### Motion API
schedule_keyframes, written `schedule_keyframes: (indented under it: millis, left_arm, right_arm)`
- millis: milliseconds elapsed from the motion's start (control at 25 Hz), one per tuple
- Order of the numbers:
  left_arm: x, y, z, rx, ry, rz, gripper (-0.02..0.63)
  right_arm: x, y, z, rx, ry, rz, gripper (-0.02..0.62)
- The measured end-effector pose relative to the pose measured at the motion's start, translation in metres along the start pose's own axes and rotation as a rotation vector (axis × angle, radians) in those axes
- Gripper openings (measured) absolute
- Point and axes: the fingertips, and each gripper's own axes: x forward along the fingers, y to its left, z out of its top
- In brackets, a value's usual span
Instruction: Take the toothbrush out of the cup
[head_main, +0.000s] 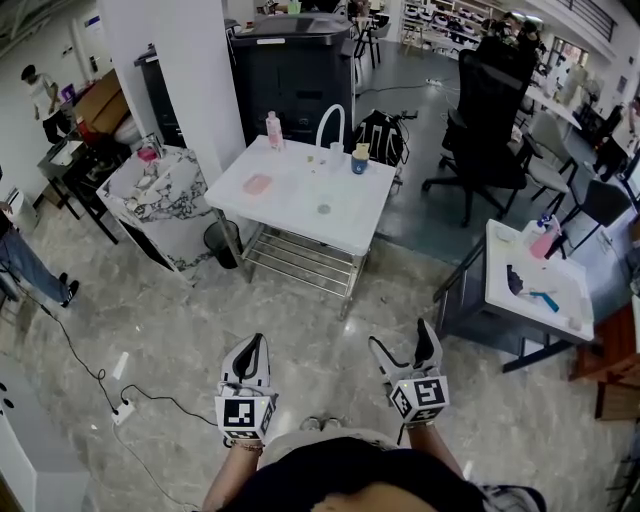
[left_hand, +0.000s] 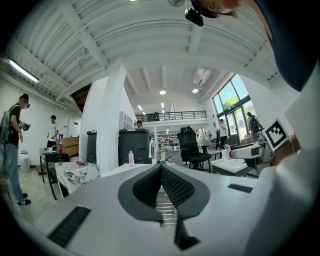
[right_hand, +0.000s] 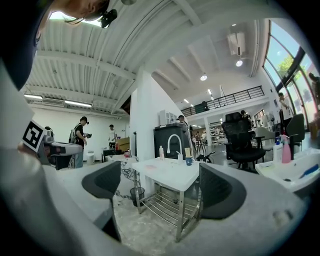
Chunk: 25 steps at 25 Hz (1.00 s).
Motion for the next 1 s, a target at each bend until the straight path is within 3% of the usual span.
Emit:
schedule_keyframes:
  millis: [520,1000]
  left_arm:
    - [0.030,-0.025,-0.004,-0.014,-0.011,0.030,0.002]
    - [0.072,0.000,-0.018,-0.009,0.019,0.043,0.002]
  right_arm:
    - [0.014,-0.030,0.003,-0.020,-0.020,0.055,0.471]
    - [0.062,-0.041,0.010,-0.075,-0.032,0.091,0.471]
